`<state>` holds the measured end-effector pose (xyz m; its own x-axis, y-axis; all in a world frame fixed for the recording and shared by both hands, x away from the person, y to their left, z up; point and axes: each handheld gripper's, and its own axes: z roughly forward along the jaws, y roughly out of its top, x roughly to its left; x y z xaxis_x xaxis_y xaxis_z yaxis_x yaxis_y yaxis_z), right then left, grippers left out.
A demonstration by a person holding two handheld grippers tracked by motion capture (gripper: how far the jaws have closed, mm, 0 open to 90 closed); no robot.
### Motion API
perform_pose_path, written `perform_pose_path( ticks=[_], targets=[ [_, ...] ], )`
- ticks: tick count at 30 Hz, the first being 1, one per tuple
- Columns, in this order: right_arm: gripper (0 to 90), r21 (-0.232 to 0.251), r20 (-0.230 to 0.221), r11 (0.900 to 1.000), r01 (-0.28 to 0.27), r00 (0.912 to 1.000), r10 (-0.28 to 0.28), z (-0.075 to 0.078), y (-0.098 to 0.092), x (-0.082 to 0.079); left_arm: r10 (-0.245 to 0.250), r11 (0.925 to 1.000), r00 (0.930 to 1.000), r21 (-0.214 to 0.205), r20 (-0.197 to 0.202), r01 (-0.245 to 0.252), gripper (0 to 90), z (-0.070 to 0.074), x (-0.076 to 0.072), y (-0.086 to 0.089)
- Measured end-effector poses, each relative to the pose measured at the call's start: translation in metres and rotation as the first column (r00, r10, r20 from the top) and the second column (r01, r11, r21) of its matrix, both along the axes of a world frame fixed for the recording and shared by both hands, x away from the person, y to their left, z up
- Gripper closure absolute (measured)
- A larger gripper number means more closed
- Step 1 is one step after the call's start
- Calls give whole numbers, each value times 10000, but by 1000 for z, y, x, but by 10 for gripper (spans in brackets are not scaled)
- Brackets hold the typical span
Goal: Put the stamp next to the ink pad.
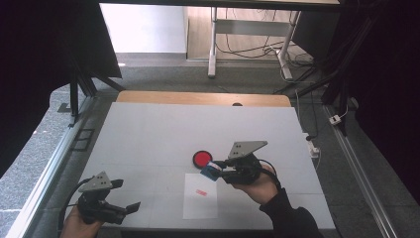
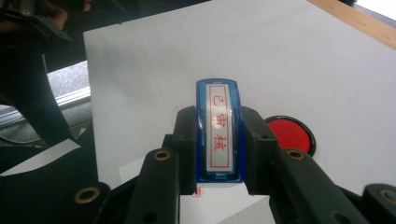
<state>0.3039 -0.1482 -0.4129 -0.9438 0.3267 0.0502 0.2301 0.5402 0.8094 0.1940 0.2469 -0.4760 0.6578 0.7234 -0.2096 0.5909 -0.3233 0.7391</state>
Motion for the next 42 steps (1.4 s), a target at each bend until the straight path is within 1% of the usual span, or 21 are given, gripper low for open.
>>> perform_pose_path(
  ticks=[3,9,12,21,22,24,26,30,35,42],
  targets=[
    [704,-42,11,9997,243,9997,-243,-1,-4,2,127,9999,9999,-16,-23,-127,0,0,-1,2],
    [704,-149,28,9980,615,9981,-615,-2,-11,6,285,9995,9996,136,-51,-284,0,0,-2,5],
    [704,-197,84,9967,790,9969,-788,-3,-14,7,265,9993,9996,268,-70,-263,0,0,-2,5],
    [704,-359,153,9906,1319,9912,-1314,-5,-26,13,125,9991,9998,402,-129,-120,1,0,-1,3],
    [704,-311,151,9903,1354,9907,-1350,-5,-27,14,128,9990,9998,434,-128,-122,1,0,-1,2],
    [704,-401,200,9882,1479,9889,-1472,-5,-30,15,122,9990,9998,434,-130,-116,3,0,-1,2],
    [704,-344,161,9868,1584,9873,-1579,-6,-32,17,147,9991,9998,402,-132,-141,6,0,-1,3],
    [704,-444,199,9837,1745,9846,-1738,-9,-36,20,165,9992,9998,379,-108,-160,12,0,-2,3],
    [704,-497,218,9772,2065,9784,-2056,-11,-44,25,202,9991,9997,374,-115,-197,11,0,-2,3],
    [704,-754,418,9624,2611,9651,-2586,-15,-55,31,199,9992,9997,353,-148,-193,14,0,-1,3]
  ],
)
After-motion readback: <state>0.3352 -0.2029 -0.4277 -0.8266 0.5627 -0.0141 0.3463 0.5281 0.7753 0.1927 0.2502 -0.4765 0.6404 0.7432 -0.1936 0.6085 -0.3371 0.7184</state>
